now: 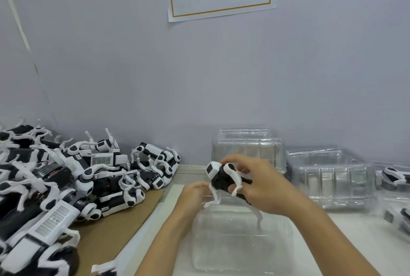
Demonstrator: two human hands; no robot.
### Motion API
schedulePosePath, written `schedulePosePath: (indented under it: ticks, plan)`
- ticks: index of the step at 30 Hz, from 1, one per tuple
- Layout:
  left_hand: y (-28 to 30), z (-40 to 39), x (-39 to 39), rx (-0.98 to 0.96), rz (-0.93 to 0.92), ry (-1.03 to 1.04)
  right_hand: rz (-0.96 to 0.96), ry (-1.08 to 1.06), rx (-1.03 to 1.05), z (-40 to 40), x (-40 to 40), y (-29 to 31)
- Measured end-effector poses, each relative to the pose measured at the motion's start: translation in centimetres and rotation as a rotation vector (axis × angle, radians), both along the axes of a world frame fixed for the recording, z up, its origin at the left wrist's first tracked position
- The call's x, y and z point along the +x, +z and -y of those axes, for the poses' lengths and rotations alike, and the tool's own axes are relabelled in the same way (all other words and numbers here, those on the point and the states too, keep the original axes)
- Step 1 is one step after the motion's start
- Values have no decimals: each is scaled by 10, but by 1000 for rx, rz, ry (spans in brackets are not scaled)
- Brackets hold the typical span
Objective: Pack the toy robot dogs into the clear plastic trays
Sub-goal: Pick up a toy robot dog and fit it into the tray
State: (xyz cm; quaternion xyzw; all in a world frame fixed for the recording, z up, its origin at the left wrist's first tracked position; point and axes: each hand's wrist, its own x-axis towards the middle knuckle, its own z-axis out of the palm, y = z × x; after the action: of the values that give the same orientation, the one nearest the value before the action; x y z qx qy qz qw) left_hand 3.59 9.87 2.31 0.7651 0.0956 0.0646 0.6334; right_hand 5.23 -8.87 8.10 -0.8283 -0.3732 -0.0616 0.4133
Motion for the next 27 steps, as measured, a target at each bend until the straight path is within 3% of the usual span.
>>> schedulePosePath:
  ticks: [4,9,15,27]
  plan:
    - [-1,0,-2,-191,-5,73,-26,24,-22,-13,-2,-17]
    - [-10,-3,-3,-373,-45,-60,-58,21,-132,-14,0,-22]
    - [-18,-6,5,-243,0,-54,-51,-28,-295,-11,2,-19]
    - [-18,-6,6,-260,30,-109,106,-136,-354,-12,-8,-7]
